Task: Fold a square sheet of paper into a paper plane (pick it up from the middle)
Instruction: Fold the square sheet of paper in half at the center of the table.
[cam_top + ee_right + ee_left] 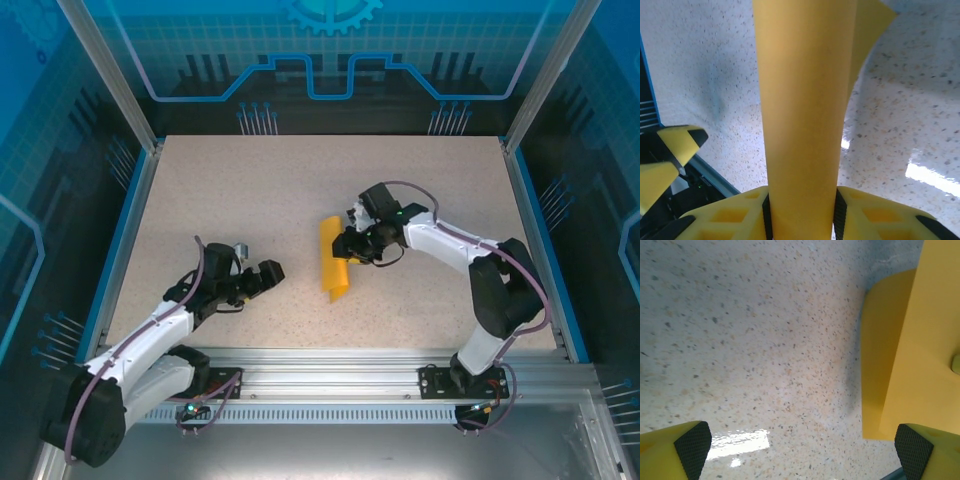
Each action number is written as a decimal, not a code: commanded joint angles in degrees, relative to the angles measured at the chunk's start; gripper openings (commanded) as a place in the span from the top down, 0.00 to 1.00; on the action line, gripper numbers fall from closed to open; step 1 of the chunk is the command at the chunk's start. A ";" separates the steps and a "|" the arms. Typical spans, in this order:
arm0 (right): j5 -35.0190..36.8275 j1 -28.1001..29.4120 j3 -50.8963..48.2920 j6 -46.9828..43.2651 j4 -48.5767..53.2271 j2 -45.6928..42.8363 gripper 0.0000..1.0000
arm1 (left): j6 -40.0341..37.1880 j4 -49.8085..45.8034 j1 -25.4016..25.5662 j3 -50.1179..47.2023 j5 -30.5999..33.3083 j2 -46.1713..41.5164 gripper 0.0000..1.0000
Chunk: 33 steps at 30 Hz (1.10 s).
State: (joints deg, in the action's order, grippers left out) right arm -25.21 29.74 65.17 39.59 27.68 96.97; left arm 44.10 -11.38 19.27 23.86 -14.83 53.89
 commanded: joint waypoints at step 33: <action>1.27 -6.79 -13.21 -2.51 -5.35 2.27 0.62 | 7.77 -2.64 10.53 9.89 5.38 3.97 0.01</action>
State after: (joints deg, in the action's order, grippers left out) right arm -23.07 24.49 53.15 38.35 22.22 100.29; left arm 51.37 -16.78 29.12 30.79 -8.82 56.27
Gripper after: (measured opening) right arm 0.384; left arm 0.986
